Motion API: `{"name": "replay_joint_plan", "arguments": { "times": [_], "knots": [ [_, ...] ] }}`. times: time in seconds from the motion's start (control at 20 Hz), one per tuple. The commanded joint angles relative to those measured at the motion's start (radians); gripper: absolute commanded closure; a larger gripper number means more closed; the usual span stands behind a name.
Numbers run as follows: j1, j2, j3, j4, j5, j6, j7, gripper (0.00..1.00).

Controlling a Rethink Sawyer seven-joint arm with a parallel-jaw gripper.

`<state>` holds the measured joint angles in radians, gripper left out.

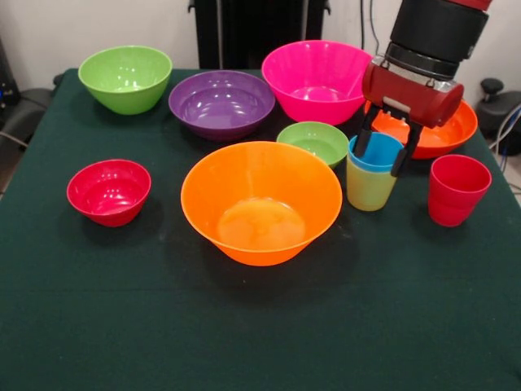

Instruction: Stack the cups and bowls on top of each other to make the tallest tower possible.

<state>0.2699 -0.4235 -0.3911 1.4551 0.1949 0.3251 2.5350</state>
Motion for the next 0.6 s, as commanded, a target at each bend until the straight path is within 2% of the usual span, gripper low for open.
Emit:
{"name": "replay_joint_plan", "arguments": {
  "times": [0.05, 0.6],
  "knots": [
    [-0.003, 0.042, 0.120, 0.009, 0.036, -0.026, 0.129, 0.00],
    [0.021, 0.046, 0.075, -0.109, 0.073, 0.171, 0.119, 0.00]
  ]
}}
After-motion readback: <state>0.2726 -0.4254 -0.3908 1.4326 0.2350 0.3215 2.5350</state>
